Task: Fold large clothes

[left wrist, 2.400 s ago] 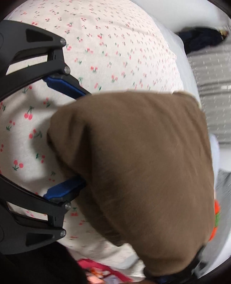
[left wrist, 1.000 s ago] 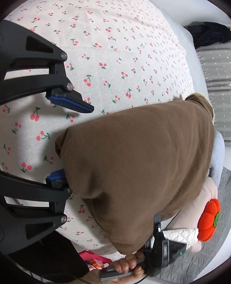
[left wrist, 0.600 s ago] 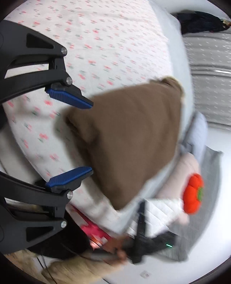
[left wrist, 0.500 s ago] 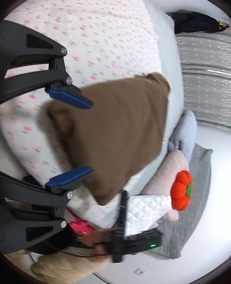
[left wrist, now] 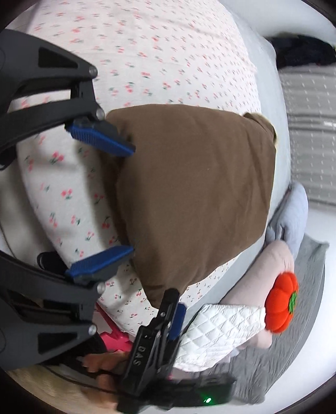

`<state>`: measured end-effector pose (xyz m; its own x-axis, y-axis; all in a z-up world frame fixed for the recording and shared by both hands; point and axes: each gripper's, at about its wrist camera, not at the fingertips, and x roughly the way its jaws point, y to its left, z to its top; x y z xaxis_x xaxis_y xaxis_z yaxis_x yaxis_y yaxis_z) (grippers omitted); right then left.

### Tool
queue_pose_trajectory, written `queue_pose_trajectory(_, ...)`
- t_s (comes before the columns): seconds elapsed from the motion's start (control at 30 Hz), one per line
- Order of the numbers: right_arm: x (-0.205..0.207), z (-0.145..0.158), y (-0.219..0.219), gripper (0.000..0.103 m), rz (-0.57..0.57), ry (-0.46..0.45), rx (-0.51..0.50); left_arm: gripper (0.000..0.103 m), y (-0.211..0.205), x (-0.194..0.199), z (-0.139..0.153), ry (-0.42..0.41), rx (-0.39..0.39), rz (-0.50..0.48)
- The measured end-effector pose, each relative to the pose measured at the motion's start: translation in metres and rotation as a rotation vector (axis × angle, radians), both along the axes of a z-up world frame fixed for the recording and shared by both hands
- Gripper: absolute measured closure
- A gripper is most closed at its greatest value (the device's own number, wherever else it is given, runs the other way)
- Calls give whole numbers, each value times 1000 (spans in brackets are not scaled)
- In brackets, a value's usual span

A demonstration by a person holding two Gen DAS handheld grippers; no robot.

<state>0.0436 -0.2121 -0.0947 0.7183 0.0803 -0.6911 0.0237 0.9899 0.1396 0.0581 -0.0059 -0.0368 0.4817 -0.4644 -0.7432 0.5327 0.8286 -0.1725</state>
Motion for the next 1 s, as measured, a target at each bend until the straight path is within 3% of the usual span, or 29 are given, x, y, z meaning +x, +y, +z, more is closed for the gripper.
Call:
queue_pose_trajectory(0.1, -16, 1, -4, 46, -80, 6, 19, 22, -8, -9, -4, 21, 47, 72)
queue_pose_trajectory(0.23, -33, 4, -8, 33, -169, -6, 18, 18, -11, -19, -7, 12, 102, 172)
queue_pose_trajectory(0.37, -41, 12, 1, 18, -216, -33, -83, 2, -5, -22, -1, -16, 120, 261)
queue_pose_trajectory(0.5, -44, 10, 11, 15, -238, -3, -141, 1, -4, -28, 3, -57, 192, 329)
queue_pose_trajectory(0.63, -43, 8, 21, 11, -231, 37, -176, 1, 0, -26, -2, -3, 159, 347)
queue_pose_trajectory(0.8, -37, 1, 26, 8, -221, 54, -169, 1, 1, -23, -8, 26, 173, 361)
queue_pose_trajectory(1.0, -28, -8, 28, 8, -227, 94, -169, 1, 1, -23, -11, -1, 208, 381)
